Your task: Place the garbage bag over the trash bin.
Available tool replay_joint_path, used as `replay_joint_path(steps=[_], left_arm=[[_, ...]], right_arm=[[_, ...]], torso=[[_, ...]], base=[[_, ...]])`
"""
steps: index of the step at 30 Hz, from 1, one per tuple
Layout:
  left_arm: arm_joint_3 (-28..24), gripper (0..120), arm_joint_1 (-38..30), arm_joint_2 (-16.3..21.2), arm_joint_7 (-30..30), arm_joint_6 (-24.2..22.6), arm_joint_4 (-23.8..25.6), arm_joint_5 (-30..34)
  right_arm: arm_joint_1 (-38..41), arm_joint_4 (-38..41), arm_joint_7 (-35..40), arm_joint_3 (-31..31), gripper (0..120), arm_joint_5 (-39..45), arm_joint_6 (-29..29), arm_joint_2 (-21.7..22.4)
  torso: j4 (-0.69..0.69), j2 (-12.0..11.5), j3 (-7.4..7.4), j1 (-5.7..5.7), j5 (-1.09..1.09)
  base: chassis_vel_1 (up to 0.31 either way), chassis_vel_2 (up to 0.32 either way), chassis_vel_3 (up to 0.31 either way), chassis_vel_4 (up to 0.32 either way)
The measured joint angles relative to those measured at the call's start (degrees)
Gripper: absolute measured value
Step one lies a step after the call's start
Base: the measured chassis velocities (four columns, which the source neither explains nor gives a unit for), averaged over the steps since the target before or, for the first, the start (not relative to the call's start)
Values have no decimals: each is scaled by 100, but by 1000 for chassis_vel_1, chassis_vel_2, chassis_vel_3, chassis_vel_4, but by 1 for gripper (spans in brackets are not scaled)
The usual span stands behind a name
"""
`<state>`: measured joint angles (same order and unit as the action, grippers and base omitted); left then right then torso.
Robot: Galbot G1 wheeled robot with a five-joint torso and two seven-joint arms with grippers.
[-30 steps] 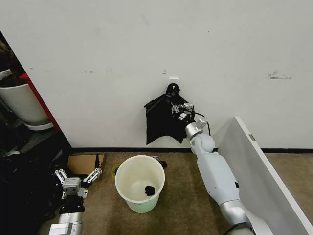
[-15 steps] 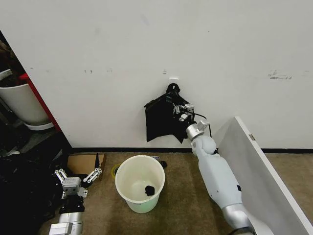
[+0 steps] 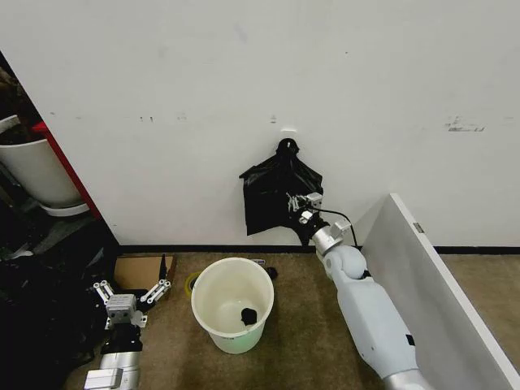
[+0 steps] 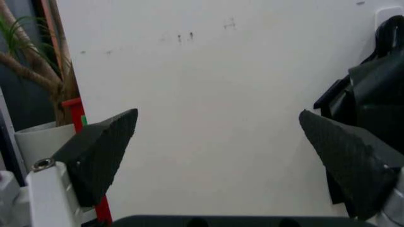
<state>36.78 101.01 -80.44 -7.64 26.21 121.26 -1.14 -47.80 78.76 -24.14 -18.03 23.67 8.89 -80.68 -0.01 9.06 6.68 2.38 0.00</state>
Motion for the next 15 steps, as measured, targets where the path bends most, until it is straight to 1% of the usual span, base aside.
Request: replay_joint_path(steps=[2, 10, 12, 15], left_arm=[[-5, 100, -4, -1, 0, 0, -4, 0], [-60, 100, -67, 5, -4, 4, -79, -1], [-80, 100, -91, 16, -8, 8, -98, 8], [-96, 100, -116, 30, -10, 9, -115, 20]], right_arm=[[-23, 24, -1, 6, 0, -7, 0, 9], [-527, 537, -36, 105, 0, -118, 20, 254], [-742, 750, -58, 147, 0, -232, 80, 377], [-882, 858, -66, 153, 0, -323, 125, 424]], torso=[[0, 0, 0, 0, 0], [0, 0, 0, 0, -1], [0, 0, 0, 0, 0], [-1, 0, 0, 0, 0]], base=[[0, 0, 0, 0], [0, 0, 0, 0], [0, 0, 0, 0], [0, 0, 0, 0]])
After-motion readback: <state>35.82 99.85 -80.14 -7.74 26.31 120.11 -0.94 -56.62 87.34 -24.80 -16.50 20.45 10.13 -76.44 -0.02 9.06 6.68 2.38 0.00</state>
